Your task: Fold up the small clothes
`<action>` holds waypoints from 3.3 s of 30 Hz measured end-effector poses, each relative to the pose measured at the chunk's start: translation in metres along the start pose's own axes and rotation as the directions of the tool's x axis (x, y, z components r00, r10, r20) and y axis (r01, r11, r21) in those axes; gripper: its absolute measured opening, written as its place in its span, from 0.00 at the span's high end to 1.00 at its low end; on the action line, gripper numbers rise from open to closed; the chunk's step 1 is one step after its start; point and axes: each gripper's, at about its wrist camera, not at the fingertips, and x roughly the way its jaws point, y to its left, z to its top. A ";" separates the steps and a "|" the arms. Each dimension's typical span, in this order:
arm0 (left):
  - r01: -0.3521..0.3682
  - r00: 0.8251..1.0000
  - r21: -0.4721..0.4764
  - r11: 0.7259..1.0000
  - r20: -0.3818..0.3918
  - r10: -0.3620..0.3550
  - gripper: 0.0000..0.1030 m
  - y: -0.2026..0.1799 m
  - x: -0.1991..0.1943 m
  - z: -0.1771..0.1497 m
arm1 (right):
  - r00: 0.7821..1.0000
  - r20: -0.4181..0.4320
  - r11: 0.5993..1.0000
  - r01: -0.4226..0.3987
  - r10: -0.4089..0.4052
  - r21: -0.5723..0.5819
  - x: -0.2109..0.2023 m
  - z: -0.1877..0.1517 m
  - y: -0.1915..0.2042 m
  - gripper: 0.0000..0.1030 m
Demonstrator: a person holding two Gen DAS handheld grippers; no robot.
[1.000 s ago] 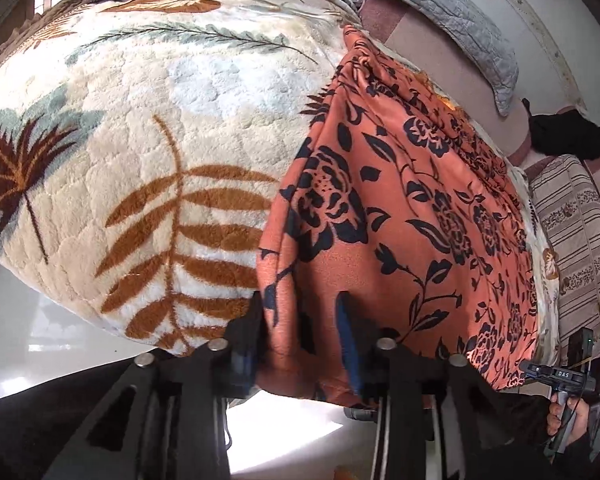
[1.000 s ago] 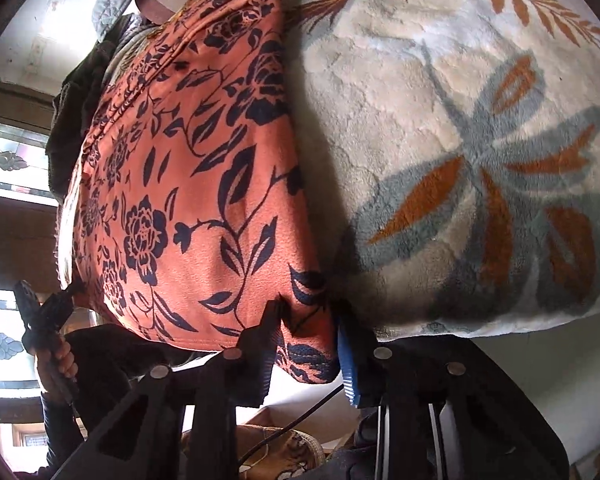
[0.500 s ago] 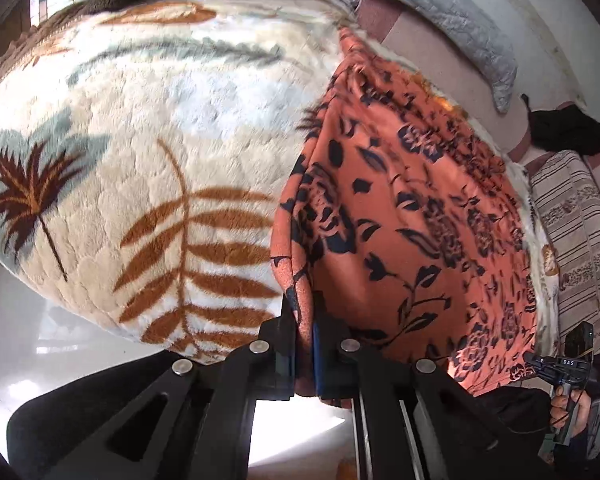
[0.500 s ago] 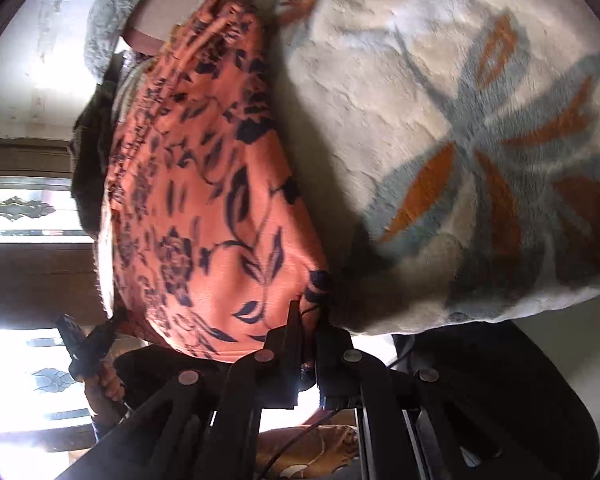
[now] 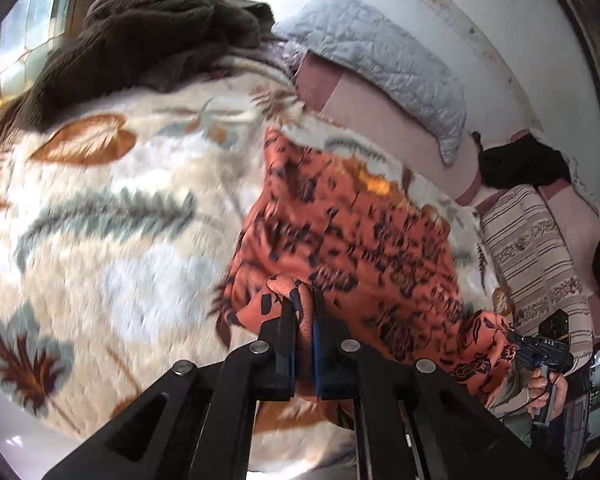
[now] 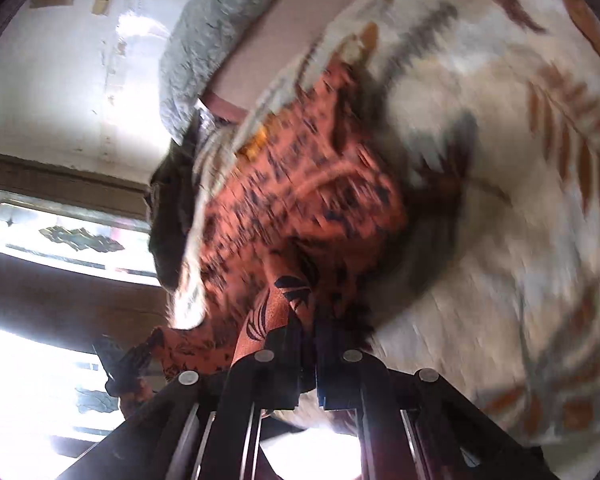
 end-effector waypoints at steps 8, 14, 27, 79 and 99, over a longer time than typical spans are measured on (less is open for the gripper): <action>-0.122 0.992 0.006 0.993 -0.041 0.122 0.73 0.012 0.172 0.150 | 0.990 0.113 0.992 0.079 -0.090 0.099 0.091 0.173 -0.003 0.85; -0.192 0.980 -0.072 0.979 -0.059 0.188 0.45 0.049 0.211 0.157 | 0.976 0.149 0.975 0.135 -0.162 0.176 0.104 0.167 -0.041 0.35; -0.215 0.961 0.229 0.949 -0.122 0.247 0.71 0.002 0.208 0.052 | 0.946 -0.094 0.940 0.289 -0.310 -0.182 0.155 0.087 0.003 0.76; -0.361 0.921 0.223 0.906 -0.071 0.384 0.36 -0.013 0.217 0.035 | 0.946 -0.036 0.938 0.312 -0.321 -0.153 0.117 -0.011 0.025 0.35; -0.339 0.940 0.170 0.925 0.023 0.340 0.27 -0.008 0.119 0.017 | 0.961 0.101 0.949 0.271 -0.257 -0.158 0.084 -0.035 0.063 0.28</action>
